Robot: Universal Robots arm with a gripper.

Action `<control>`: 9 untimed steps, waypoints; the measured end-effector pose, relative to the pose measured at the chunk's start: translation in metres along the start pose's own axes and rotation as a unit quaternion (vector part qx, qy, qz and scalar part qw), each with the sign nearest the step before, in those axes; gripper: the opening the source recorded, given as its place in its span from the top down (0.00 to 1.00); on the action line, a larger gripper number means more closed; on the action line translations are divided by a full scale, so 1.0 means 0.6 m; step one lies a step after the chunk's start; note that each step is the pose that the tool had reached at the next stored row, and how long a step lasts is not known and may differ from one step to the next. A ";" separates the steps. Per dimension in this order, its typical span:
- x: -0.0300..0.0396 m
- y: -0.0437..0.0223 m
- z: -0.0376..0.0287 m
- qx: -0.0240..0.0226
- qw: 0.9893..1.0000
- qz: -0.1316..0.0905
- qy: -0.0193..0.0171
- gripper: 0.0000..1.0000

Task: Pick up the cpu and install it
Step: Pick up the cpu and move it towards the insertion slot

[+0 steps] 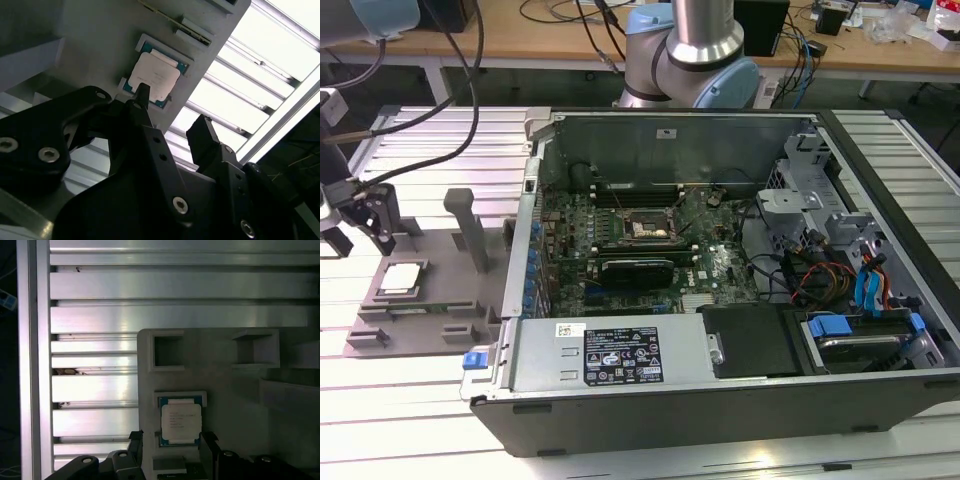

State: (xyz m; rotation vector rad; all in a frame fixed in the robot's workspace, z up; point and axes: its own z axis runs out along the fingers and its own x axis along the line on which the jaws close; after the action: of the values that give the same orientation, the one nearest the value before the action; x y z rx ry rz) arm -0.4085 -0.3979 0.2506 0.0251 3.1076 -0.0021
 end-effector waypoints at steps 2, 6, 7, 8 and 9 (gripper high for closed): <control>0.000 0.000 0.003 0.000 1.000 0.000 0.000 0.43; 0.000 0.000 0.009 0.000 1.000 0.000 0.000 0.43; 0.000 0.000 0.009 0.000 1.000 0.000 0.000 0.43; 0.000 0.000 0.011 0.000 1.000 0.000 0.000 0.43; 0.000 0.000 0.012 0.000 1.000 0.000 0.000 0.43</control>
State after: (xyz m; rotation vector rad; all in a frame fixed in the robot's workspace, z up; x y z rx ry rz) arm -0.4085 -0.3979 0.2434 0.0251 3.1076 -0.0022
